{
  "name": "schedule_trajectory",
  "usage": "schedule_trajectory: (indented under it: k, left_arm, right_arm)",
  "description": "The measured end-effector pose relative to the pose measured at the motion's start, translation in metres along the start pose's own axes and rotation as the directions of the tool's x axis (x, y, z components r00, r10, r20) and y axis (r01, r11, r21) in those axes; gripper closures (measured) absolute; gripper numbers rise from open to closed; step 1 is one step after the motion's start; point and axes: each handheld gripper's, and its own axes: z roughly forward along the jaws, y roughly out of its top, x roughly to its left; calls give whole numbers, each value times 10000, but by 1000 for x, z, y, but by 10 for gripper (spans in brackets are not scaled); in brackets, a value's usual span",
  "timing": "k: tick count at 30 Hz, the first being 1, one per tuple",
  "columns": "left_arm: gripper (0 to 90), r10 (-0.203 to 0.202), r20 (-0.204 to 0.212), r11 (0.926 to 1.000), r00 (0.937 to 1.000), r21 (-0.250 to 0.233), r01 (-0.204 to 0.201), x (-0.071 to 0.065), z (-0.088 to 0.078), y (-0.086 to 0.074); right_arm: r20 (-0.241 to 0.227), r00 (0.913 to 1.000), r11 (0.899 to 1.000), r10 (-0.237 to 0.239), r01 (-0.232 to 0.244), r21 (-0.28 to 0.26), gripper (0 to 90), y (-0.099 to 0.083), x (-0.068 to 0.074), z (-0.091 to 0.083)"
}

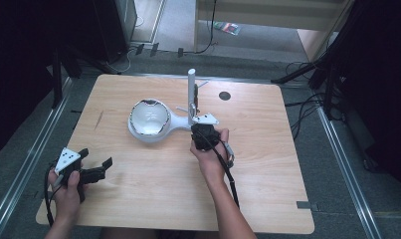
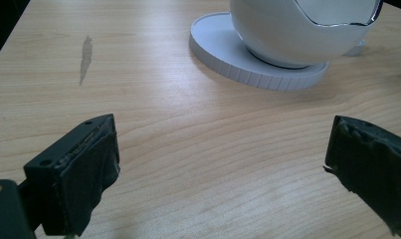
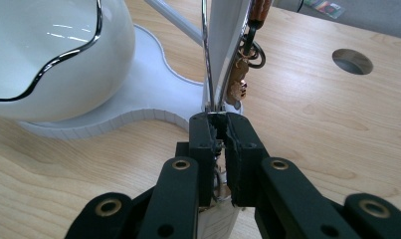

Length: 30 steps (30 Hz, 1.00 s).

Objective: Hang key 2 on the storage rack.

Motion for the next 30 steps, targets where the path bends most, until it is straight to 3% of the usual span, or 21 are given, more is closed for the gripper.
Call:
schedule_trajectory:
  k: [7, 10, 15, 19, 24, 25, 27, 30]
  left_arm:
    - [12, -9, 3, 10000, 10000, -8, 9, 0, 0, 0]
    - [12, 3, -3, 10000, 10000, -2, -3, 0, 0, 0]
    - [12, 3, -1, 10000, 10000, -3, -3, 0, 0, 0]
    - [12, 15, -7, 10000, 10000, 2, -15, 0, 0, 0]
    - [12, 18, -10, 10000, 10000, 2, -18, 0, 0, 0]
    - [12, 22, -11, 10000, 10000, 1, -22, 0, 0, 0]
    - [12, 27, -14, 10000, 10000, -1, -27, 0, 0, 0]
    - [12, 55, -24, 10000, 10000, 23, -55, 0, 0, 0]
  right_arm:
    - [-247, 9994, 9997, 241, -239, 77, 821, -1, -4, 7]
    - [-351, 9988, 9993, 342, -348, -164, 727, 1, -5, 5]
    - [-381, 9982, 9983, 468, -481, -329, 642, 3, -8, 0]
    - [-410, 9979, 9975, 497, -517, -477, 500, 4, -12, -7]
    - [-58, 9996, 9977, 279, -282, -612, 341, 6, -12, -16]
    - [14, 9999, 9974, 106, -104, -708, 178, 6, -12, -20]
    - [-185, 9996, 9975, 192, -204, -672, 30, 7, -12, -23]
    - [-683, 9974, 9972, 231, -279, -699, 0, 6, -14, -27]
